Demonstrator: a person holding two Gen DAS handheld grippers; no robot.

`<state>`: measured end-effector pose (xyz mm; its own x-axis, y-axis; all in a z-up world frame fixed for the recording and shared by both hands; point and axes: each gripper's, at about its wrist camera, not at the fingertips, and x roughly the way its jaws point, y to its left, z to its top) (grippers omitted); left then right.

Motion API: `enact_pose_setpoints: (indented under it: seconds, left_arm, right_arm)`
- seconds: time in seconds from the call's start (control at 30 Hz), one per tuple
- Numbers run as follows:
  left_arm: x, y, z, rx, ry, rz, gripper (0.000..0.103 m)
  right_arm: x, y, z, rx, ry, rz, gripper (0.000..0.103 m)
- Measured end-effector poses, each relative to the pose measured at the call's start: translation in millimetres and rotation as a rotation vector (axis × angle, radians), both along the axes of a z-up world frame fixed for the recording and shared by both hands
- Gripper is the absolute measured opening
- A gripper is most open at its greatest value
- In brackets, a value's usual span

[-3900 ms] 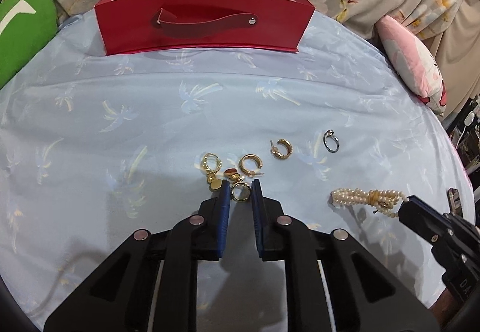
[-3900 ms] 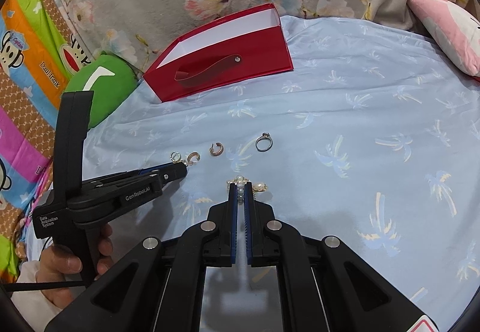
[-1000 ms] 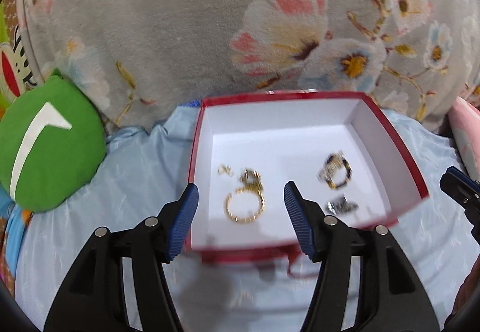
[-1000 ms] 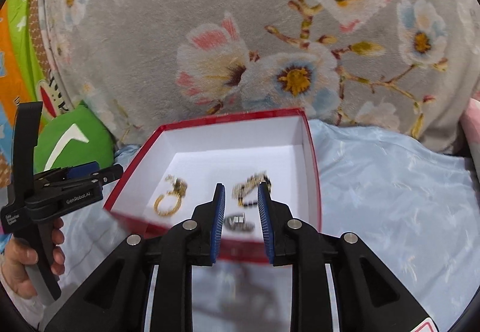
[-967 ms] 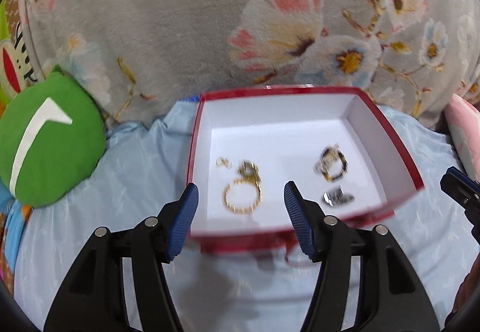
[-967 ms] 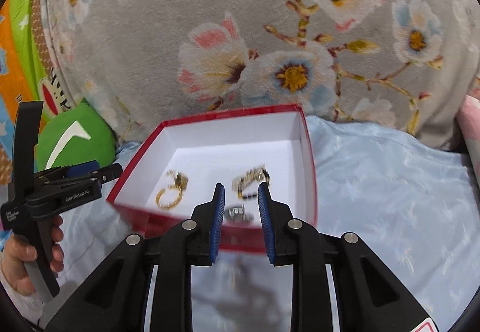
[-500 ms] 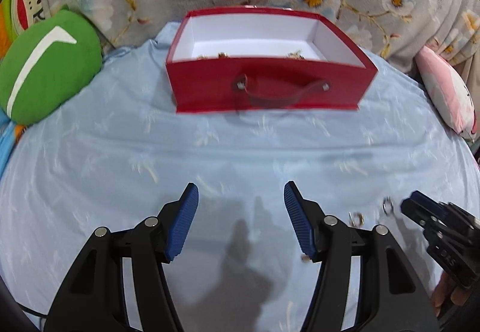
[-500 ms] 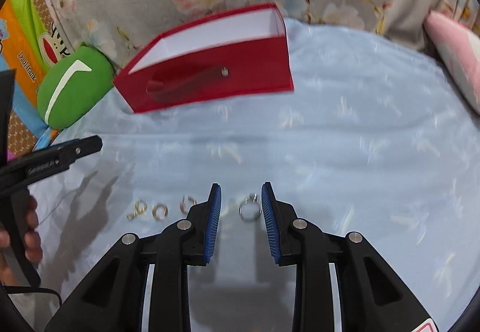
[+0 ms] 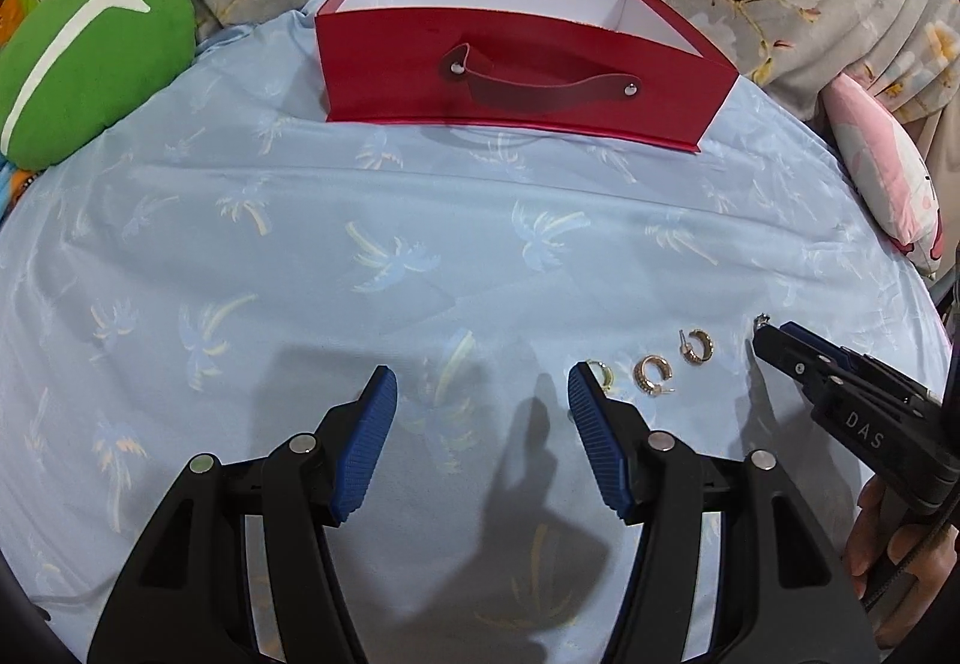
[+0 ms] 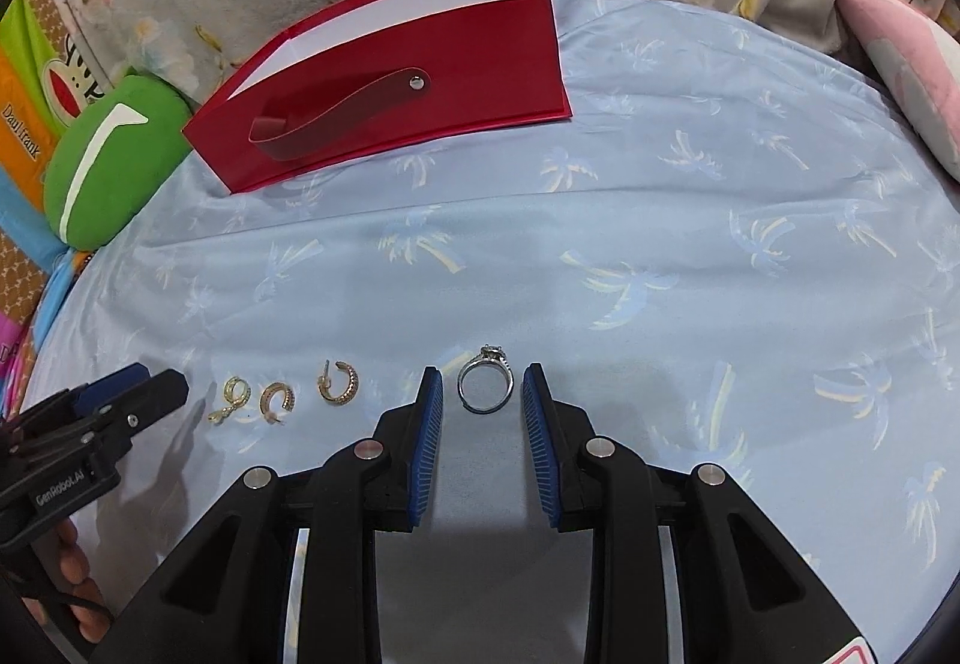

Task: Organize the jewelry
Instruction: 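Grasp the silver diamond ring with the right tool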

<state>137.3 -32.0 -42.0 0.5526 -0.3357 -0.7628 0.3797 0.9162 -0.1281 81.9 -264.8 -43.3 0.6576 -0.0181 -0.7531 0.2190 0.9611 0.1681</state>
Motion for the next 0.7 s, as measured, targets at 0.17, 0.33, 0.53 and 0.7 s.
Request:
enact_pose_setpoints:
  seconds: [0.17,0.33,0.53,0.7]
  left_arm:
    - [-3.6,-5.3,-3.9,-0.001,0.011,-0.016,0.057]
    - [-9.4,-12.5,-4.5,-0.004,0.01,-0.048,0.059]
    - [-12.8,-25.5,-7.5,0.017,0.003,-0.082,0.067]
    - [-11.3,-33.3,-9.4,0.048,-0.019,-0.09,0.069]
  right_arm:
    - [2.3,3.9,0.1,-0.033,0.012,-0.009,0.026]
    - [-1.6,-0.8,-0.5,-0.012,0.01,-0.029,0.006]
    - [-4.7,-1.5,-1.2,0.015,0.003,-0.016,0.003]
    - [-10.9,4.8,4.1,-0.008,-0.026,-0.005,0.021]
